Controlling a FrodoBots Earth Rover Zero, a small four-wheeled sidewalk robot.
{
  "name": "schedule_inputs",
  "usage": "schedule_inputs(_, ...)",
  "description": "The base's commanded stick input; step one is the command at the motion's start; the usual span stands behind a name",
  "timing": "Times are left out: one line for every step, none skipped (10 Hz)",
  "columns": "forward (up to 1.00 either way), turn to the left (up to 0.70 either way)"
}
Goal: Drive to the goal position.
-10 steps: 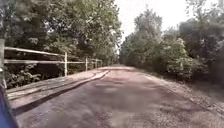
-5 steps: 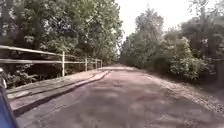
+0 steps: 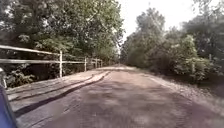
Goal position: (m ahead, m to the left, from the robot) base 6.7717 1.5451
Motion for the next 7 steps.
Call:
schedule_inputs(0.7,0.0)
schedule_inputs(0.7,0.0)
schedule_inputs(0.7,0.0)
schedule_inputs(0.7,-0.08)
schedule_inputs(0.7,-0.21)
schedule_inputs(0.7,-0.25)
schedule_inputs(0.7,-0.19)
